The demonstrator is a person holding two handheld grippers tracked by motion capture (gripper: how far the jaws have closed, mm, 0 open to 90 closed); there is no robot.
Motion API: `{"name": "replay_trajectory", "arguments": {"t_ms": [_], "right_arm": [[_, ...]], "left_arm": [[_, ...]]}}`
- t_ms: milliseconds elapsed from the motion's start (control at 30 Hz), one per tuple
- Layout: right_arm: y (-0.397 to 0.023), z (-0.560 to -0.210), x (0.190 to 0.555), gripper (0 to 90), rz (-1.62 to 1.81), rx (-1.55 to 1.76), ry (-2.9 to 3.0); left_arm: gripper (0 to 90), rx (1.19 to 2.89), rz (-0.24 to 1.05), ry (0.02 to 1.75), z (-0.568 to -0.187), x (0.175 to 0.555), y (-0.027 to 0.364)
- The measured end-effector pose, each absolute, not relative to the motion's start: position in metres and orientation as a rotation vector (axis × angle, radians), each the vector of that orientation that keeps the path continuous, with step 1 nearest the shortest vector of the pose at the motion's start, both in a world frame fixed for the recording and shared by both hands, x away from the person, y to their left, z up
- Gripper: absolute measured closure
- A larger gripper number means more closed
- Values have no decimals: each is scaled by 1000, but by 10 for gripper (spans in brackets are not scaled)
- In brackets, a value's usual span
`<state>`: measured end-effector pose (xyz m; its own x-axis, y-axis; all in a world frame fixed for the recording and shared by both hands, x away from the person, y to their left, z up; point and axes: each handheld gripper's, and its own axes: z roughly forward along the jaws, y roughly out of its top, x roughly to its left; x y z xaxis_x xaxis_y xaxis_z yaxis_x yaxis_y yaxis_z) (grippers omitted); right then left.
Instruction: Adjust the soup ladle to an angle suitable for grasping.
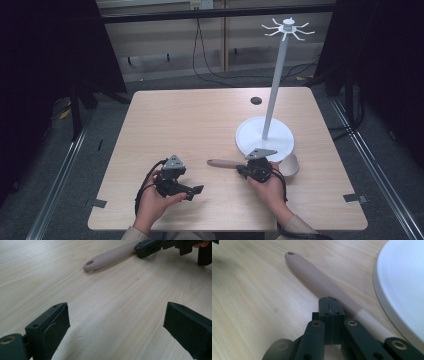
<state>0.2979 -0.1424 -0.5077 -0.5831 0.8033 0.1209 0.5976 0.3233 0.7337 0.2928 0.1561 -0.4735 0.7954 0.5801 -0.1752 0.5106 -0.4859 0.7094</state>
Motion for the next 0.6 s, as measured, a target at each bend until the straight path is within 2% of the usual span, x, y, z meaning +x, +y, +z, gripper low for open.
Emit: {"name": "replay_trajectory", "arguments": {"t_ms": [600], "right_arm": [[-139,-504,317,883,1067,1253,2372]], "left_arm": [[63,2190,112,795,-474,293,156]]}}
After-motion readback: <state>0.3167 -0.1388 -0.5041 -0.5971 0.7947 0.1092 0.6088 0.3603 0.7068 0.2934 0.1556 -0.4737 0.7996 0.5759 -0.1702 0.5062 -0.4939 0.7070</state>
